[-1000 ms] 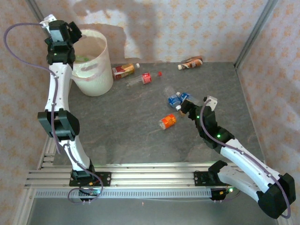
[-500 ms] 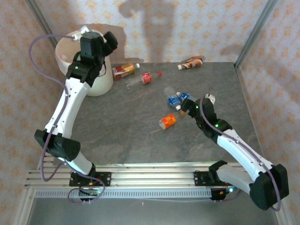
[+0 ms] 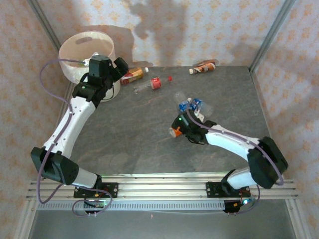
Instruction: Put the plastic bottles in the bin
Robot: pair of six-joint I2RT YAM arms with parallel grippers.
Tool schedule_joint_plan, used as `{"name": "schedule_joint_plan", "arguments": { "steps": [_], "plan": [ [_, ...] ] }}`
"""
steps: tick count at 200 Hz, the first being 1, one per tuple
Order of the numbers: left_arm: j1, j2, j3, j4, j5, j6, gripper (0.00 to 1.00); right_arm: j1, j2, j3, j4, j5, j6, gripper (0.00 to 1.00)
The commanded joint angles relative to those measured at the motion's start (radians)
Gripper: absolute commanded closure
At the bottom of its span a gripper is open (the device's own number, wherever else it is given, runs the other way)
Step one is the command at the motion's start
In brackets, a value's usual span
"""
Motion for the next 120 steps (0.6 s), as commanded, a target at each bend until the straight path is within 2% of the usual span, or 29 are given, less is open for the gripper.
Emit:
{"name": "schedule_joint_plan", "arguments": {
  "steps": [1, 51, 85, 120],
  "plan": [
    [0.006, -0.040, -0.031, -0.049, -0.005, 0.029, 0.00, 0.024, 0.070, 0.074, 0.029, 0.041, 0.072, 0.01],
    [0.006, -0.071, -0.096, -0.074, -0.073, 0.039, 0.00, 0.037, 0.200, 0.107, -0.010, 0.119, 0.149, 0.01],
    [0.006, -0.065, -0.111, -0.089, -0.060, 0.055, 0.00, 0.037, 0.199, 0.051, 0.007, 0.081, 0.132, 0.09],
    [0.005, -0.047, -0.117, -0.075, 0.018, 0.061, 0.00, 0.037, 0.137, -0.036, 0.023, 0.076, 0.084, 0.27]
  ]
}}
